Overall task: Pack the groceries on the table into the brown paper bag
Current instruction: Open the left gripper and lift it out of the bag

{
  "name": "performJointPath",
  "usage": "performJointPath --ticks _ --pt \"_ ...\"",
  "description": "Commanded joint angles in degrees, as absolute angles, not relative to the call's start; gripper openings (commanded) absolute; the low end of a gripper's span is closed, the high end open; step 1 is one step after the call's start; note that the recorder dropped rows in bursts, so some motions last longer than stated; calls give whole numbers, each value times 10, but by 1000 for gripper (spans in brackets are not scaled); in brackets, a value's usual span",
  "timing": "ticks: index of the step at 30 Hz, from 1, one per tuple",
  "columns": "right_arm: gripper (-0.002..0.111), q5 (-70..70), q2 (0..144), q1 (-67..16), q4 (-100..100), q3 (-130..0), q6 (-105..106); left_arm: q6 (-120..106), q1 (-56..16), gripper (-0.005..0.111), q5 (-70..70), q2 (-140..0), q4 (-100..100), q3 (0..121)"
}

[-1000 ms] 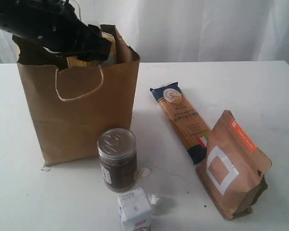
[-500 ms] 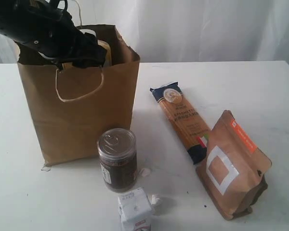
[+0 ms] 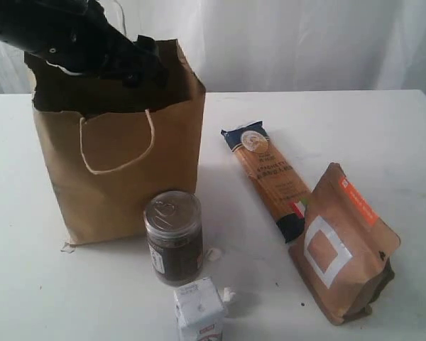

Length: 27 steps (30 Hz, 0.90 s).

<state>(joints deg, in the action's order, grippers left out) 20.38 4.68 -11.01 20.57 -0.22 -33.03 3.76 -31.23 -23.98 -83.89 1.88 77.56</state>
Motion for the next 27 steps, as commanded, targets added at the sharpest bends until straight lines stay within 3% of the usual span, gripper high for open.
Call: performJointPath --ticks 1,17,27 --pt "0 196 45 -108 209 0 -333 45 -312 95 -242 -826 26 777" --pt "0 196 45 -108 209 0 -333 47 -312 94 -262 -756 25 777" --pt "0 196 45 -108 209 0 -333 41 -343 94 -373 -666 29 777"
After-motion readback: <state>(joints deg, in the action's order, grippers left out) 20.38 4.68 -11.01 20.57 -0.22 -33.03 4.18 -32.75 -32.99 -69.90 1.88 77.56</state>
